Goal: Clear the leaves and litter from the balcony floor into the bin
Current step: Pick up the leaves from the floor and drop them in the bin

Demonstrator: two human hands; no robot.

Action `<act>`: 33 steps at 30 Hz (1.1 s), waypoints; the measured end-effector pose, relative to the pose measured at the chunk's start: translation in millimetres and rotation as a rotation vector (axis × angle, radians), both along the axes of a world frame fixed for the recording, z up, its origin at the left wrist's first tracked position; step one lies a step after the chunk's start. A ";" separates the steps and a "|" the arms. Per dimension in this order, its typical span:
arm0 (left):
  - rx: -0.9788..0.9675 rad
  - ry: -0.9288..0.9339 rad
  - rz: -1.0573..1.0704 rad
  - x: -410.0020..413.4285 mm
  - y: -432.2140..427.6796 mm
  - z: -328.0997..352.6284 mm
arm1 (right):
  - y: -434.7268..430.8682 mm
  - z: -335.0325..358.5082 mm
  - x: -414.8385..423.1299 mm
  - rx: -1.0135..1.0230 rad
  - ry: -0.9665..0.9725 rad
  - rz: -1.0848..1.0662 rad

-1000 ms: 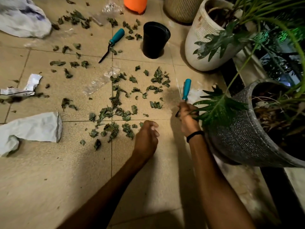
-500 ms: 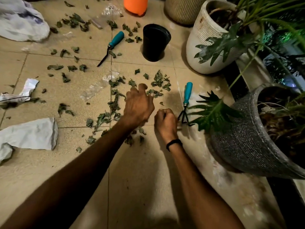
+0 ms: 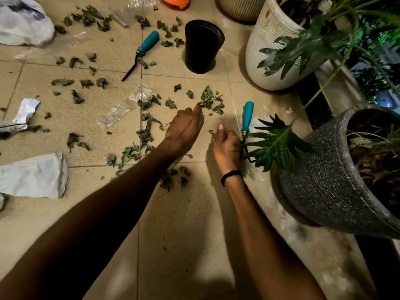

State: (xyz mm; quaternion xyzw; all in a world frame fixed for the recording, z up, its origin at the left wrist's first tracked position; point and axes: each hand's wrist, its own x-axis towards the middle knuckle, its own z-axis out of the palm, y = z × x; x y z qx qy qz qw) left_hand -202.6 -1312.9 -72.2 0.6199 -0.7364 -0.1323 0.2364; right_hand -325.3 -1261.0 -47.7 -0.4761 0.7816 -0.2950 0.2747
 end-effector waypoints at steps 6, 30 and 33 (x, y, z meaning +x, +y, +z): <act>0.349 1.244 0.340 51.4 44.5 35.2 | -13.9 -3.9 19.6 -0.064 0.339 0.150; 0.073 0.176 0.584 116.8 215.7 9.8 | 86.1 -19.4 58.4 -0.180 0.210 0.255; 0.181 -0.039 0.523 109.1 233.2 -5.5 | 93.6 -10.2 61.6 -0.247 0.256 0.285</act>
